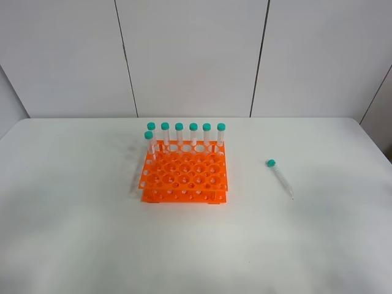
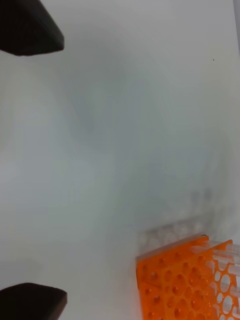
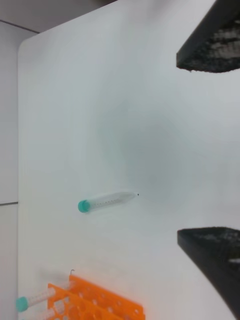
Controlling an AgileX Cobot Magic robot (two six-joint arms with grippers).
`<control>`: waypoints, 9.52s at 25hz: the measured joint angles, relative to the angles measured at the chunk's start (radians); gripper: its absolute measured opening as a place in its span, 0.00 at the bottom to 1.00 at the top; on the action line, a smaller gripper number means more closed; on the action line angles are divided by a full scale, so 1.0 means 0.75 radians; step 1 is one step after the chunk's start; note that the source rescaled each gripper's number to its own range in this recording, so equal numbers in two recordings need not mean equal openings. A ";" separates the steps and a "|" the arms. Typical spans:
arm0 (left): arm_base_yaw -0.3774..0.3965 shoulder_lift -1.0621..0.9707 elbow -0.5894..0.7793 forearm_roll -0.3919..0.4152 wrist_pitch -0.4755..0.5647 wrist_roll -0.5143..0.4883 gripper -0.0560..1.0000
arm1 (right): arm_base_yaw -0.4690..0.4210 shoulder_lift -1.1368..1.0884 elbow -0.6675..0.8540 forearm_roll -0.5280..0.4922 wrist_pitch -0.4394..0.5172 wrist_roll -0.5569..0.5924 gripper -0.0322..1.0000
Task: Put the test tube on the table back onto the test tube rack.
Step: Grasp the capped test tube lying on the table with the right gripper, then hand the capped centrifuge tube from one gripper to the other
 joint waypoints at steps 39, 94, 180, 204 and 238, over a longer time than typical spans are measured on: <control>0.000 0.000 0.000 0.000 0.000 0.000 1.00 | 0.000 1.196 -0.720 0.211 -0.017 -0.267 0.96; 0.000 0.000 0.000 0.000 0.000 0.000 1.00 | 0.086 2.871 -1.216 0.198 -0.214 -0.284 0.96; 0.000 0.000 0.000 -0.001 0.000 0.000 1.00 | 0.086 2.398 -1.433 0.119 -0.123 -0.282 0.06; 0.000 0.000 0.000 -0.001 0.000 0.000 1.00 | 0.239 1.079 -0.097 0.507 -1.003 -0.820 0.06; -0.380 0.042 -0.025 -0.023 -0.027 0.094 1.00 | 0.919 0.909 0.089 0.721 -1.069 -1.027 0.06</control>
